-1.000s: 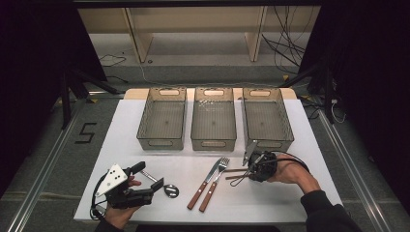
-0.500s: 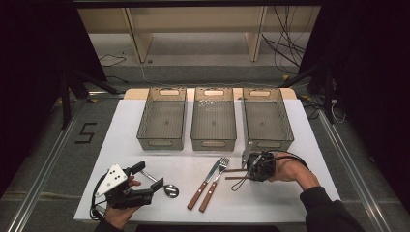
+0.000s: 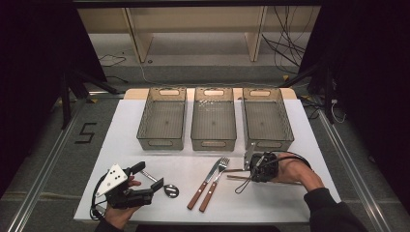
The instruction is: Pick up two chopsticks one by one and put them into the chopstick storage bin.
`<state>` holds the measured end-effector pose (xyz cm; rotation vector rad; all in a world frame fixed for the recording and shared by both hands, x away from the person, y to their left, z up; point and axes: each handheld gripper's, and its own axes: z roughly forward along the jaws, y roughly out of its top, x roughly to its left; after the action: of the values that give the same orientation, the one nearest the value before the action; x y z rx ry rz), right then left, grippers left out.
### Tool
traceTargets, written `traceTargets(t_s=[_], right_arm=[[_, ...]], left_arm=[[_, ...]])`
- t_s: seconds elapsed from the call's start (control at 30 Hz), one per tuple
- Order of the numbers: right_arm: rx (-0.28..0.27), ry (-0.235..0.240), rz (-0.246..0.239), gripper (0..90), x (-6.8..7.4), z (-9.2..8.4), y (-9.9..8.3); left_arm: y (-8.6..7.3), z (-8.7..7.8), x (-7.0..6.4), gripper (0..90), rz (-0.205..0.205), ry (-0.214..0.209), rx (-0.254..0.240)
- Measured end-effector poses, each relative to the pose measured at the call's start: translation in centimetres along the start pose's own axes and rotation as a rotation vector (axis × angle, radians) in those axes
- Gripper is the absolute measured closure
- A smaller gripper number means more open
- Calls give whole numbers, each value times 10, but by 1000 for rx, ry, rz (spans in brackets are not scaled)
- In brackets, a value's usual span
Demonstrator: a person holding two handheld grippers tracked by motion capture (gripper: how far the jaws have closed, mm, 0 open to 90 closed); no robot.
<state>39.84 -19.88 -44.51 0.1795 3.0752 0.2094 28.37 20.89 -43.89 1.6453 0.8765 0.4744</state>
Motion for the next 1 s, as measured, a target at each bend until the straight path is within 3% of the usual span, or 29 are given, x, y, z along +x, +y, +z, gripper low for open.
traceTargets(t_s=[0.17,0.23,0.37,0.57,0.83,1.0], right_arm=[[-58,-24,27,857,0,-17,-3],[-110,-38,50,857,0,-25,-5],[-240,-58,120,857,1,-43,-5],[-430,-82,268,857,7,-66,-4],[-660,-125,372,857,19,-79,2],[-824,-109,435,857,25,-84,6]], left_arm=[[0,1,0,116,2,0,2],[0,1,0,117,1,0,3],[0,1,0,117,-1,-2,1],[0,1,0,117,-7,-3,-1],[2,3,0,117,-36,-17,-1],[6,7,-3,119,-65,-51,-3]])
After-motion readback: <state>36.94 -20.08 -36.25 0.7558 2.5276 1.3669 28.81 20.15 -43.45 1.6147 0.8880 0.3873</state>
